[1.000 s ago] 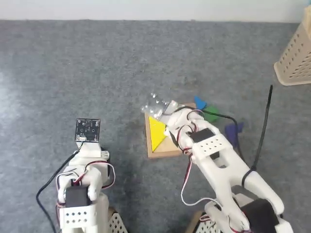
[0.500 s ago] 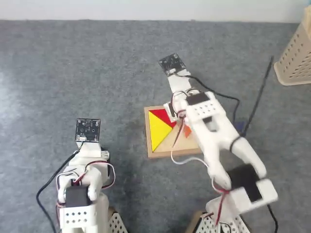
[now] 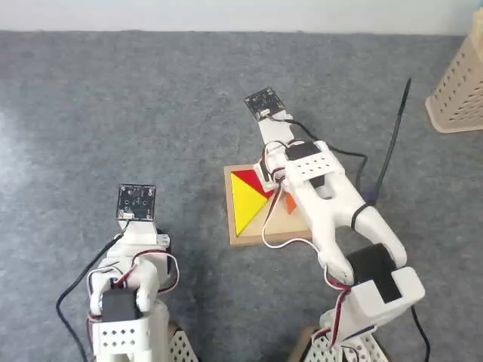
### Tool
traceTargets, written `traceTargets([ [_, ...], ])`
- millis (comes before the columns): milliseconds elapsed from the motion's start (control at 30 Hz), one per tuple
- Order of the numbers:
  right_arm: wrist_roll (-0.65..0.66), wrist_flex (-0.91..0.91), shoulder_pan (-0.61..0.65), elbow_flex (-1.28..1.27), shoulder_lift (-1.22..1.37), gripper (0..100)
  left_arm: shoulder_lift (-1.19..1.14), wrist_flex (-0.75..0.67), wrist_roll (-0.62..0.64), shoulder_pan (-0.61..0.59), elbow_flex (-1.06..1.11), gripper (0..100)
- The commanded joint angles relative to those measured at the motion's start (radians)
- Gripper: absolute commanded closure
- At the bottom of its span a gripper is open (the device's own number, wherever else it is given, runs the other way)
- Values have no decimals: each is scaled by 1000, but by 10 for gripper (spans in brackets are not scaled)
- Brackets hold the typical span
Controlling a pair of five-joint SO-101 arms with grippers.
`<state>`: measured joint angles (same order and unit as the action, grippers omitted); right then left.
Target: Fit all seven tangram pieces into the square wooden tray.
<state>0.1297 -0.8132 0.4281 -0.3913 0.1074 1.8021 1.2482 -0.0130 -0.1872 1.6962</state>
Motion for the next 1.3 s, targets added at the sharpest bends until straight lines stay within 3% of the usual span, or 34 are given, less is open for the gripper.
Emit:
traceTargets([
  [0,55,-12,4,9,-4,991,15,2,8,3,-12,988],
  [467,86,-10,10,-74,-58,991,15,2,8,3,-12,988],
  [700,49,107,-24,-137,-171,991,15,2,8,3,-12,988],
  [1267,57,111,-27,-146,-130,991,15,2,8,3,-12,988],
])
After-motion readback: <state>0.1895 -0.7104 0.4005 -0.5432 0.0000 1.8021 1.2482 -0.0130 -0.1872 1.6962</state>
